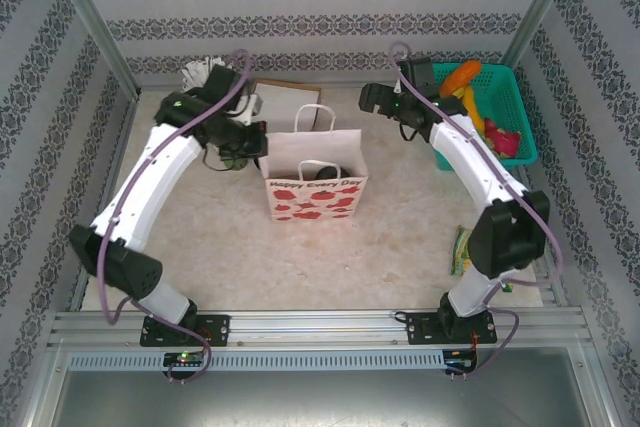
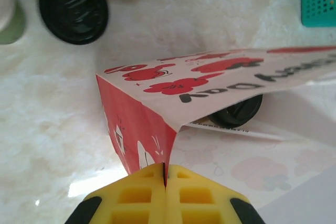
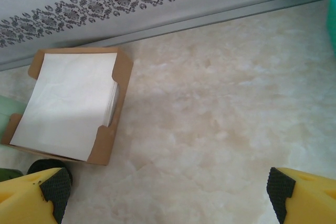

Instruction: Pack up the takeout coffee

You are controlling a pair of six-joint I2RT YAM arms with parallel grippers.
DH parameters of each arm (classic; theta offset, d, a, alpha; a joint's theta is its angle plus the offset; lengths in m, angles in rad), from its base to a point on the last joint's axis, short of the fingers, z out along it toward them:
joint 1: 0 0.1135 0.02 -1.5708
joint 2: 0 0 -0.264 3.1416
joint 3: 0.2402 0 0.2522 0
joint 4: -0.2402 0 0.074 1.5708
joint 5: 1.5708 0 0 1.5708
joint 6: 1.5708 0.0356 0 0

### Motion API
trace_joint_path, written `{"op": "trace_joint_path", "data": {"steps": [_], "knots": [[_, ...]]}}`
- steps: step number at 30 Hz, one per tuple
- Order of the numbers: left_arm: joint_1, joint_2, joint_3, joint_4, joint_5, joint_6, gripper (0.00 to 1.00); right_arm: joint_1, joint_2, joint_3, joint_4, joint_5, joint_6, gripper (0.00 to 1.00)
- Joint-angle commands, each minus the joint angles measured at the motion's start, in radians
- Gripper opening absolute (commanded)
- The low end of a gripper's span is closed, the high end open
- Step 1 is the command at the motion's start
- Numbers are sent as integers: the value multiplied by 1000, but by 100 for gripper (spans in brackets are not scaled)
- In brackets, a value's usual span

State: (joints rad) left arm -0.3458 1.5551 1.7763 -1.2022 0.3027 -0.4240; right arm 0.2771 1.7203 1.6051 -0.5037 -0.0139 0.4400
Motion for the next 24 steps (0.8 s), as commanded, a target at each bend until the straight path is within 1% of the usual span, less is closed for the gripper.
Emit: {"op": "trace_joint_path", "data": {"steps": [1,4,8,11,14,16,17,18,20,22,24], "knots": [[87,-116,-58,-105,-8,20,0,32,102,88,21,-67,9,98],[167,-183,-115,-139,13,62,0,64,222,206,7,-118,2,98],[285,-223,-152,-190,53,162,0,116,400,405,-60,-99,-16,97],[358,-225,-176,-201,88,229,0,137,514,530,-89,-91,8,94],[439,-220,-180,-215,65,284,0,143,598,605,-77,-144,63,89],[488,-218,-175,-198,74,303,0,148,646,646,-77,-169,99,85],[491,-218,-172,-184,85,310,0,150,665,662,-80,-174,115,84],[493,-220,-178,-156,114,315,2,155,683,675,-80,-175,134,82],[492,-224,-213,-84,194,308,6,161,713,693,-72,-162,168,79],[492,-210,-245,-32,278,302,7,172,747,727,-69,-136,175,78],[490,-195,-269,-3,321,298,7,185,789,780,-83,-106,160,76]]}}
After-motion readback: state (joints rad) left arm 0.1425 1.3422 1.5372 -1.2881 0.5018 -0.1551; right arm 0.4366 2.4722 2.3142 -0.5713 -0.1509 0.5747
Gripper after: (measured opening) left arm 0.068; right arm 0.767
